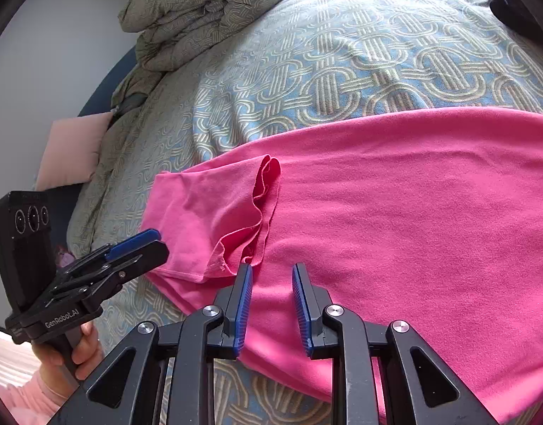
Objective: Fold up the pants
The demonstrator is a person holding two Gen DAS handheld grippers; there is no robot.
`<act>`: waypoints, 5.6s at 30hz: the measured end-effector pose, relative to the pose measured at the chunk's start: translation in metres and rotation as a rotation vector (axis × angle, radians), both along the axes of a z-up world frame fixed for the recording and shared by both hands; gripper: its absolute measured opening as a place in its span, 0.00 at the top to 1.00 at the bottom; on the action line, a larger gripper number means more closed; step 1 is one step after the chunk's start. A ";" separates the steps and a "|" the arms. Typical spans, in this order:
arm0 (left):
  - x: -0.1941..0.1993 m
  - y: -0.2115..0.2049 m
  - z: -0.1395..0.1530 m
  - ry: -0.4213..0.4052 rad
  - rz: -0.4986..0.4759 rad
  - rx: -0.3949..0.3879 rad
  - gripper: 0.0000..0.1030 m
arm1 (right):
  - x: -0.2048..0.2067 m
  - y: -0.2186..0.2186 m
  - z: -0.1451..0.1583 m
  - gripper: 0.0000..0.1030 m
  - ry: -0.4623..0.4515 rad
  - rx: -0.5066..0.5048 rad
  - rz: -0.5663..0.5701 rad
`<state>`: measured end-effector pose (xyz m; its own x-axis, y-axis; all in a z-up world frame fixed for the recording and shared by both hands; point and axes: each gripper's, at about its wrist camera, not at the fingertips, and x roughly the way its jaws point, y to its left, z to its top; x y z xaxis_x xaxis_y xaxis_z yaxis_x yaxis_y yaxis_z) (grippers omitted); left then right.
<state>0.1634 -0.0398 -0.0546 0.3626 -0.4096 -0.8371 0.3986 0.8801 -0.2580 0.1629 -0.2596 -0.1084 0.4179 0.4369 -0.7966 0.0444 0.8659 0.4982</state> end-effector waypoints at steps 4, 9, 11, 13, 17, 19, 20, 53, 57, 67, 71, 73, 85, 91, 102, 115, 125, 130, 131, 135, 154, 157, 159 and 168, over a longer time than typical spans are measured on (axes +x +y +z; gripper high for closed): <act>0.002 0.022 -0.012 0.049 0.052 -0.007 0.50 | 0.003 0.004 0.000 0.76 0.003 0.005 0.003; -0.003 0.018 -0.016 0.063 0.032 -0.027 0.50 | 0.008 0.018 0.001 0.76 0.005 -0.012 0.036; -0.009 0.006 -0.014 0.043 -0.011 -0.014 0.50 | 0.009 0.026 0.002 0.76 0.001 -0.039 0.063; -0.014 -0.006 -0.015 0.026 -0.065 0.009 0.50 | 0.007 0.033 0.004 0.76 -0.012 -0.061 0.109; -0.021 -0.030 -0.019 0.004 -0.159 0.049 0.50 | 0.005 0.045 0.007 0.65 -0.038 -0.051 0.184; -0.023 -0.042 -0.021 -0.003 -0.197 0.063 0.50 | 0.007 0.044 0.008 0.62 -0.045 -0.040 0.182; -0.023 -0.047 -0.023 -0.009 -0.209 0.071 0.50 | 0.009 0.043 0.008 0.62 -0.044 -0.038 0.177; 0.023 0.008 -0.043 0.262 0.012 -0.251 0.84 | 0.030 0.041 -0.001 0.62 -0.040 0.009 0.282; 0.025 0.013 -0.041 0.251 0.024 -0.249 0.84 | 0.040 0.046 -0.002 0.62 -0.048 -0.014 0.293; 0.011 -0.011 -0.033 0.211 -0.115 -0.208 0.82 | 0.057 0.048 -0.008 0.62 -0.041 0.023 0.268; 0.005 -0.026 -0.034 0.190 -0.166 -0.150 0.67 | 0.062 0.051 -0.009 0.62 -0.034 0.028 0.260; 0.006 -0.034 -0.032 0.175 -0.178 -0.141 0.67 | 0.064 0.052 -0.011 0.61 -0.027 0.030 0.258; 0.038 -0.005 -0.015 0.124 -0.045 -0.223 0.97 | 0.054 0.033 -0.004 0.61 -0.057 0.040 0.275; 0.048 0.010 -0.009 0.130 0.001 -0.278 0.97 | 0.054 0.036 -0.016 0.62 -0.035 0.006 0.303; 0.050 0.014 -0.005 0.121 0.005 -0.280 0.97 | 0.067 0.034 -0.015 0.61 -0.073 0.026 0.261; 0.060 0.034 0.012 0.087 0.058 -0.335 0.97 | 0.038 0.034 -0.023 0.61 0.001 0.074 0.332; 0.059 0.031 0.013 0.084 0.048 -0.322 0.97 | 0.065 0.043 -0.026 0.78 -0.026 0.117 0.325; 0.057 0.030 0.019 0.073 0.038 -0.327 0.97 | 0.053 0.052 -0.016 0.99 -0.062 0.062 0.340; 0.056 0.029 0.019 0.073 0.028 -0.330 0.97 | 0.047 0.049 -0.011 0.99 -0.079 0.073 0.338; 0.048 0.008 0.017 0.074 -0.034 -0.297 0.97 | 0.028 0.024 -0.011 0.99 -0.069 0.052 0.317; -0.012 -0.054 -0.001 0.186 -0.286 -0.246 0.85 | 0.010 -0.027 -0.009 0.76 -0.020 0.129 0.094; -0.010 -0.025 0.012 0.113 -0.210 -0.220 0.67 | 0.012 -0.024 -0.006 0.66 -0.020 0.142 0.099; -0.003 0.004 0.016 0.057 -0.115 -0.170 0.65 | 0.018 -0.020 -0.008 0.59 -0.012 0.159 0.085; -0.006 0.138 -0.021 0.051 0.232 -0.002 0.64 | 0.043 -0.007 -0.025 0.44 0.056 0.253 0.053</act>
